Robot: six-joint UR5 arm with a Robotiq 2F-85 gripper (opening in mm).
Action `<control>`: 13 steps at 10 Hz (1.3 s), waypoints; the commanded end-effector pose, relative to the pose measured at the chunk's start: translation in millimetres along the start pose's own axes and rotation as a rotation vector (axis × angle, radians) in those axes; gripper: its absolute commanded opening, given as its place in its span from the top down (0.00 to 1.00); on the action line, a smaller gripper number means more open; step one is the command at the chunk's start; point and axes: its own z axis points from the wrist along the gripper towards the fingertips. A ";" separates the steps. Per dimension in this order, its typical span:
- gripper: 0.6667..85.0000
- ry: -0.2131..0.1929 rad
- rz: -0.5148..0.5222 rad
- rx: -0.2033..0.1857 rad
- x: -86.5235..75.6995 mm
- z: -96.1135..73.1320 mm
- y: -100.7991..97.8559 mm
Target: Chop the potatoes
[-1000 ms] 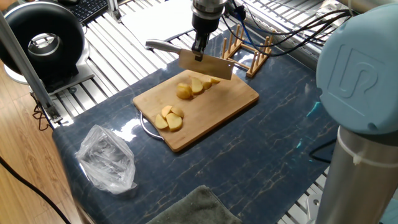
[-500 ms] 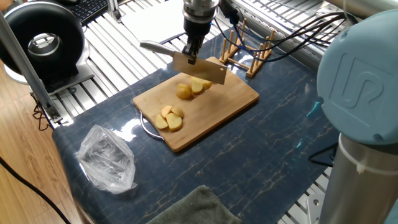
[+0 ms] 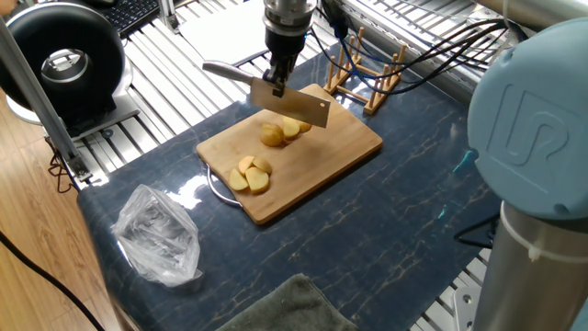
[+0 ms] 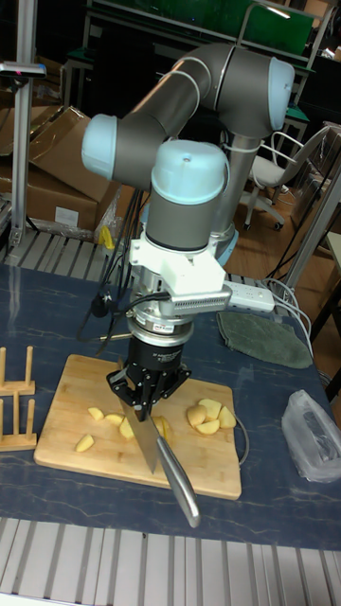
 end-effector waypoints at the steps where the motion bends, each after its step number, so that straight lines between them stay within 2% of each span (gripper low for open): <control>1: 1.00 0.010 0.055 0.022 -2.4 -3.1 -4.0; 3: 1.00 0.005 0.152 -0.022 -7.4 -8.1 -1.1; 4: 1.00 0.002 0.194 -0.033 -10.4 -10.8 -0.9; 9: 1.00 -0.003 0.227 -0.013 -17.1 -10.4 -5.1; 11: 1.00 -0.005 0.237 -0.030 -19.3 -8.7 1.6; 13: 1.00 0.000 0.240 -0.025 -20.6 -10.0 7.2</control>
